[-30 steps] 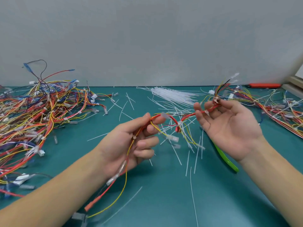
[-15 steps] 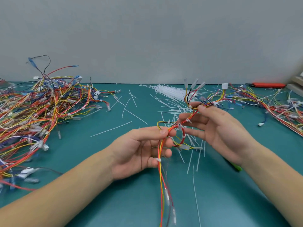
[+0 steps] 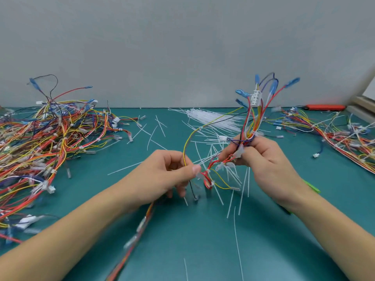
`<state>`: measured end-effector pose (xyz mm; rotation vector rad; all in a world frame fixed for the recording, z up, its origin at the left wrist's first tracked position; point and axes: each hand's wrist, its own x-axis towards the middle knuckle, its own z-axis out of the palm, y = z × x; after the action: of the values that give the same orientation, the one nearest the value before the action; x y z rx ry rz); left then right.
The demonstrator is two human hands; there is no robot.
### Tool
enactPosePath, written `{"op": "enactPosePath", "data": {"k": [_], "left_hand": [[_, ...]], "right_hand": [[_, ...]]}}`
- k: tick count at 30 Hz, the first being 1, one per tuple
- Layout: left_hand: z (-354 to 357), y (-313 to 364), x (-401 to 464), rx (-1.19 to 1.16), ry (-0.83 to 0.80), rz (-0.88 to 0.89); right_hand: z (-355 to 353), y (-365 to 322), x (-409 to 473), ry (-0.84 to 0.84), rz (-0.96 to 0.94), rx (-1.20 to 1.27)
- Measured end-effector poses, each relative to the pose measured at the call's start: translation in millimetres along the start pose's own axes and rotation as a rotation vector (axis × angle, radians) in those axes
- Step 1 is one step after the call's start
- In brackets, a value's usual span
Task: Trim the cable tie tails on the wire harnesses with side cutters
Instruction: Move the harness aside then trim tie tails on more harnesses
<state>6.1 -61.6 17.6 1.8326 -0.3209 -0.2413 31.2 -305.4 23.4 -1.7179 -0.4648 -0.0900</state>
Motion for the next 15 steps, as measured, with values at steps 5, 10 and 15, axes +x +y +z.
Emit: {"op": "enactPosePath", "data": {"k": [5, 10, 15], "left_hand": [[-1, -4, 0, 0.193, 0.093, -0.011], [-2, 3, -1, 0.229, 0.095, 0.013], [-3, 12, -4, 0.134, 0.133, 0.115]], "right_hand": [[0, 0, 1, 0.106, -0.116, 0.168], [-11, -9, 9, 0.281, -0.135, 0.413], [-32, -15, 16, 0.43, 0.031, 0.652]]}}
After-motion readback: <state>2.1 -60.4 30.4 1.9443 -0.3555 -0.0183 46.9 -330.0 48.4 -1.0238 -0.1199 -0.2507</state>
